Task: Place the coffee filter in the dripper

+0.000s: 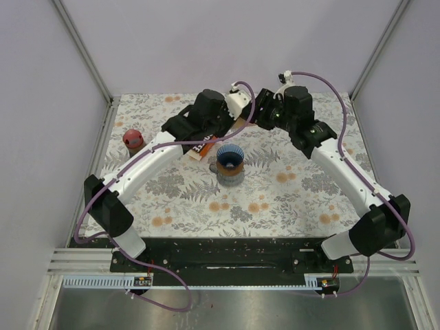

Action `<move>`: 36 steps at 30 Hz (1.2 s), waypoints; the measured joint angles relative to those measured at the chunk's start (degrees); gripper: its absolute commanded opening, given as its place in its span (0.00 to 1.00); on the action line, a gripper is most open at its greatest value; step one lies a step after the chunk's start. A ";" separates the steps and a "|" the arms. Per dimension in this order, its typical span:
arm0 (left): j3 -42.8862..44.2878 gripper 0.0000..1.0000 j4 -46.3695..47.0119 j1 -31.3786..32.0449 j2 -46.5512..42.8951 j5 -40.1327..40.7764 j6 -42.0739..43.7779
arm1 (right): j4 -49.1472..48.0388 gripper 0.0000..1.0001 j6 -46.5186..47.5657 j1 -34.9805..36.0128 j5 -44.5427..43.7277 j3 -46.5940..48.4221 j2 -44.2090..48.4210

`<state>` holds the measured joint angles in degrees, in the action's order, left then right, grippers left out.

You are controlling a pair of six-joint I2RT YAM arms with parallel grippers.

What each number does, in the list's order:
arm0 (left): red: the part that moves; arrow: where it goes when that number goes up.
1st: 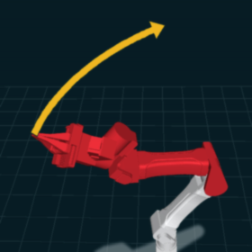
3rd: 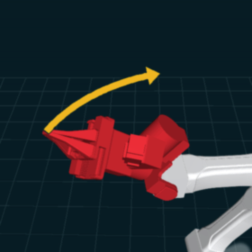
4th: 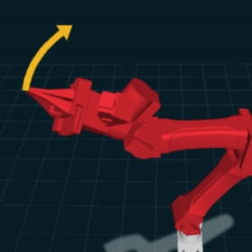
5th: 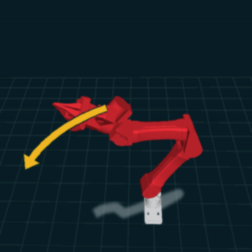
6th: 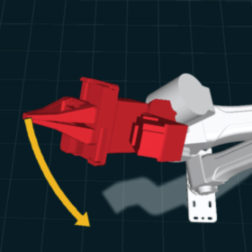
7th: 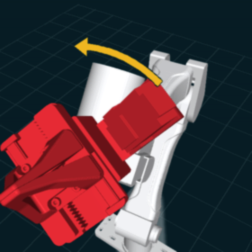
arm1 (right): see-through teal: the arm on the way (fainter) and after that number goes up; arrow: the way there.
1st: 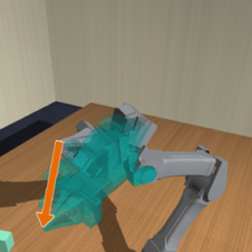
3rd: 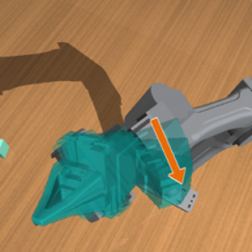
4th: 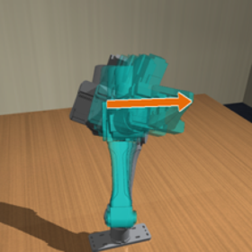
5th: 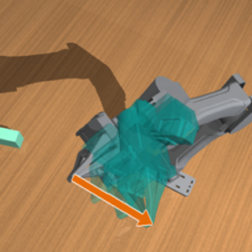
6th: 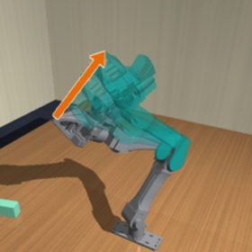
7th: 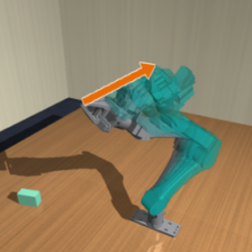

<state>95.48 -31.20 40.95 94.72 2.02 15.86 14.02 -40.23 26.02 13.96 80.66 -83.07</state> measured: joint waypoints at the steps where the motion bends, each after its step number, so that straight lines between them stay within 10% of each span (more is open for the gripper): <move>1: 0.00 0.00 -0.31 -0.22 0.00 0.24 -1.77 | -0.07 0.61 0.26 0.28 -0.79 -0.37 0.04; 26: 0.28 0.00 -5.25 -6.36 0.07 -7.43 -23.32 | -2.23 0.61 12.63 12.24 -19.54 -1.86 -4.04; 36: 0.28 0.00 -5.25 -6.36 -0.07 -7.30 -23.19 | -2.03 0.25 14.80 12.24 -27.52 -0.50 -5.49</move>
<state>95.77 -36.45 34.59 94.65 -5.28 -7.33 11.99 -25.43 38.26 -13.56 80.16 -88.55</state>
